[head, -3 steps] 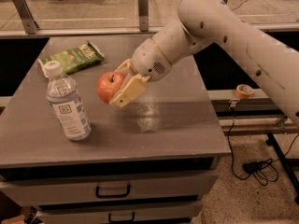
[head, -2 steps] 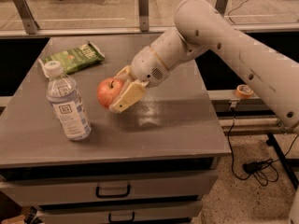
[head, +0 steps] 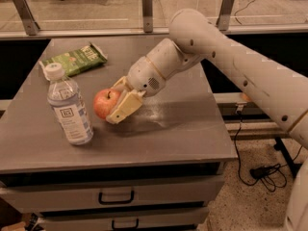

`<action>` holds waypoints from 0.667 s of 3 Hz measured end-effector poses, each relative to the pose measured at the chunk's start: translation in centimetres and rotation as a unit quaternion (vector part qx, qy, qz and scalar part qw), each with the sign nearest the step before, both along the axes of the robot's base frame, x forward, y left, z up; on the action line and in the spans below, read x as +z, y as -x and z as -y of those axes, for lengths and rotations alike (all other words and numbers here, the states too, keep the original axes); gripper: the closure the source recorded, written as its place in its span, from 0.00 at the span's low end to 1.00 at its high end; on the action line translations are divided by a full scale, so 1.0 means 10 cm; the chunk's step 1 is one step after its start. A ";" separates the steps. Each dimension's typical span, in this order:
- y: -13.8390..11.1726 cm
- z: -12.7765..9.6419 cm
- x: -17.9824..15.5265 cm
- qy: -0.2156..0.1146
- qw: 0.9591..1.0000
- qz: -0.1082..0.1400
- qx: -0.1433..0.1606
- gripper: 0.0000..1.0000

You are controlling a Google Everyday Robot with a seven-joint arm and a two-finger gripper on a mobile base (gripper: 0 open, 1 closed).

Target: Move apple near blue plastic bottle

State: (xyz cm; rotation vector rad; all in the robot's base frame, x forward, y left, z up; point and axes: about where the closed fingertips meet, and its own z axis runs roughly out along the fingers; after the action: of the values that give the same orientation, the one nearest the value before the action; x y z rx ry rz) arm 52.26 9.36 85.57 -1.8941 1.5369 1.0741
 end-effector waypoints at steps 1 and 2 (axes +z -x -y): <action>0.01 -0.02 0.00 0.000 1.000 0.000 0.002 0.58; 0.01 -0.04 -0.01 0.000 1.000 -0.001 0.003 0.35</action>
Offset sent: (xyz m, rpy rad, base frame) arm -0.0006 0.0016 -0.0003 0.0003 0.0004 0.0030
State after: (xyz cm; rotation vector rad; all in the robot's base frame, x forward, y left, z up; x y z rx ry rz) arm 52.12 9.73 85.47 -1.9000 1.5319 1.0791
